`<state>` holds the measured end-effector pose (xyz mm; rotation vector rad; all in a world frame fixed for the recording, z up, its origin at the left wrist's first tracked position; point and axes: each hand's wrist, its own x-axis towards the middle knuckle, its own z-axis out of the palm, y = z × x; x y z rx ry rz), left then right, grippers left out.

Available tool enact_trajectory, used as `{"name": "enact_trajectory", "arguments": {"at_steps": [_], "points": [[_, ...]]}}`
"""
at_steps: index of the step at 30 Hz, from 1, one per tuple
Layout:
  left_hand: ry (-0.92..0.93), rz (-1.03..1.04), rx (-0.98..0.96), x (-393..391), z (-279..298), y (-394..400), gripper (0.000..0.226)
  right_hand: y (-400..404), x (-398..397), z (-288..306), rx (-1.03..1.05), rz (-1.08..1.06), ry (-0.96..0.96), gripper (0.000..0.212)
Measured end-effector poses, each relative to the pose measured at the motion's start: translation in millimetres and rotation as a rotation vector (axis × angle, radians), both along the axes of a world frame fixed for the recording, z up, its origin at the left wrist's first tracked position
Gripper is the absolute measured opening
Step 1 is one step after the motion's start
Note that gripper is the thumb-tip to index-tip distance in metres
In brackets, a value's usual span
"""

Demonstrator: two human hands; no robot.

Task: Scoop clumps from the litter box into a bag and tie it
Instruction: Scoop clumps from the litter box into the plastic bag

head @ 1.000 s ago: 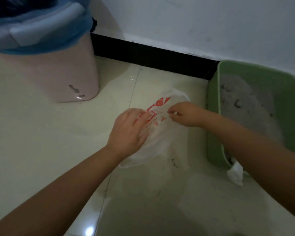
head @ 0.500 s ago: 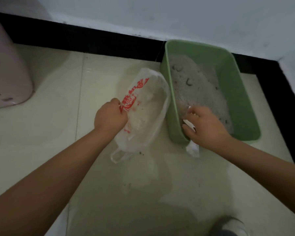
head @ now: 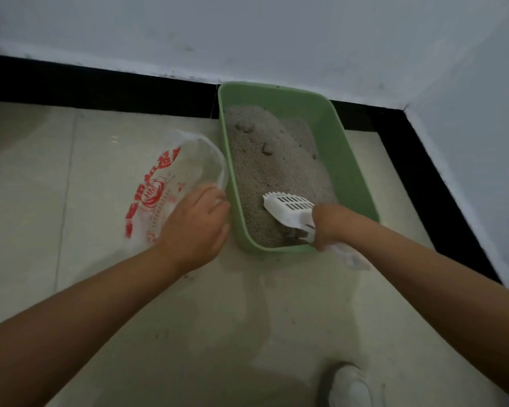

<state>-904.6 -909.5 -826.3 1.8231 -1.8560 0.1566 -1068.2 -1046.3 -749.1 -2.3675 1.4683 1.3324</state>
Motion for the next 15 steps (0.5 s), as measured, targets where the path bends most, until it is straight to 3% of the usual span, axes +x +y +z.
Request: {"name": "enact_trajectory", "arguments": {"at_steps": [4,8,11,15], "points": [[-0.017,-0.182,-0.005,-18.9,-9.6,-18.5,0.036,-18.1,-28.3,14.9,-0.222,-0.012,-0.098,0.032],[0.070,-0.187,0.015,-27.4,-25.8,-29.5,0.032,-42.9,-52.9,31.5,-0.362,-0.005,-0.111,0.026],[0.114,-0.153,-0.027,-38.0,-34.1,-31.1,0.029,-48.9,-69.9,30.6,-0.355,0.115,-0.090,0.022],[0.015,-0.191,-0.081,-39.3,-43.2,-38.9,0.030,-53.2,-84.1,23.1,-0.300,0.153,-0.118,0.026]]}}
